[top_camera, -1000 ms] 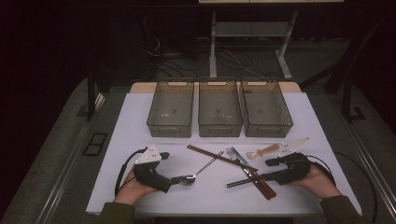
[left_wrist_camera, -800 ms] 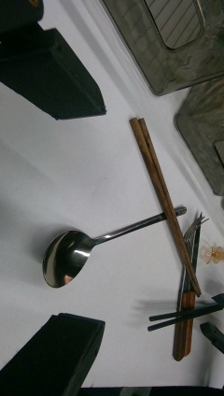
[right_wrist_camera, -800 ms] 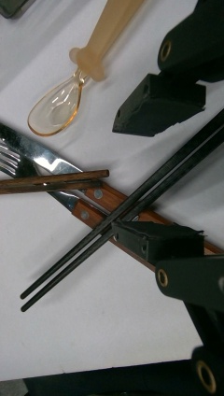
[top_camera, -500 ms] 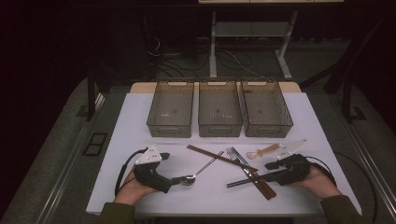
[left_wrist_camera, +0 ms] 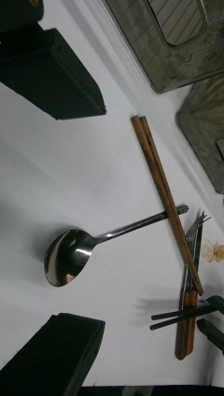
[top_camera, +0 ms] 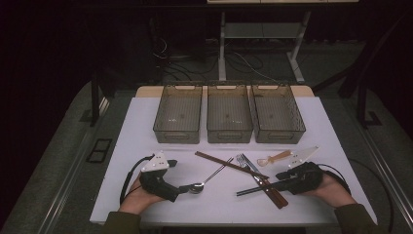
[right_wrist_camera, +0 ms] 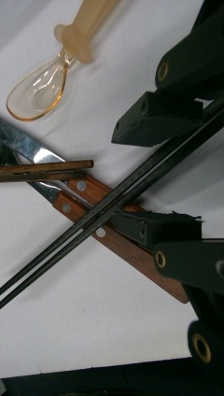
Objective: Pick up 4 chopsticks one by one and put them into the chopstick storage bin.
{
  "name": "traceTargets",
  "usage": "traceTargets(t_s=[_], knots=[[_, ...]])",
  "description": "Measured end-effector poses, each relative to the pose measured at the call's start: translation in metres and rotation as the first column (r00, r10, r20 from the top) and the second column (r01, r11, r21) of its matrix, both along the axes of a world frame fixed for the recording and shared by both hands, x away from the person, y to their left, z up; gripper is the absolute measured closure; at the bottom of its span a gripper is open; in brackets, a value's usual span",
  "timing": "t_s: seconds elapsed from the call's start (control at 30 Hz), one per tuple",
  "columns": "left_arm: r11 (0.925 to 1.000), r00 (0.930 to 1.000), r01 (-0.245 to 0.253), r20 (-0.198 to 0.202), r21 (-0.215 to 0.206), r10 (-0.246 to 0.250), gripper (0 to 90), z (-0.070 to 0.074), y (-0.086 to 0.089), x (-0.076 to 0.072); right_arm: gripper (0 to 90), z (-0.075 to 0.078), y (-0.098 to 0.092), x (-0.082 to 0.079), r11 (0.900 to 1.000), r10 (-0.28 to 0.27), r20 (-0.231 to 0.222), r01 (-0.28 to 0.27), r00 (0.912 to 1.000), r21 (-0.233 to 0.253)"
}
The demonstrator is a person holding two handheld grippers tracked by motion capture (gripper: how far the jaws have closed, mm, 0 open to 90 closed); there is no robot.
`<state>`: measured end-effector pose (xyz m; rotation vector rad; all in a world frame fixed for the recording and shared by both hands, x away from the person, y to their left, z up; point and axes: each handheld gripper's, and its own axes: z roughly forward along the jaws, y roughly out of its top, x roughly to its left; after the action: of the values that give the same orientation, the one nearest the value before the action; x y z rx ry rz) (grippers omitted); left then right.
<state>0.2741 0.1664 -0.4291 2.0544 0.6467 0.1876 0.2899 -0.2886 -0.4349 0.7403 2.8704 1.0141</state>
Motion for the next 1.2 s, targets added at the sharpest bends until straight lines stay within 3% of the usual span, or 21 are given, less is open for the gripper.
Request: traceTargets(t_s=[1.2], knots=[[0.9999, 1.0000, 0.009, -0.003, 0.009, -0.009, 0.0, -0.0007, -0.0005, 0.0003, 67.2, -0.0020, -0.0003, -0.0021, 1.000, 0.017, -0.035, -0.018, 0.9992, -0.017]])
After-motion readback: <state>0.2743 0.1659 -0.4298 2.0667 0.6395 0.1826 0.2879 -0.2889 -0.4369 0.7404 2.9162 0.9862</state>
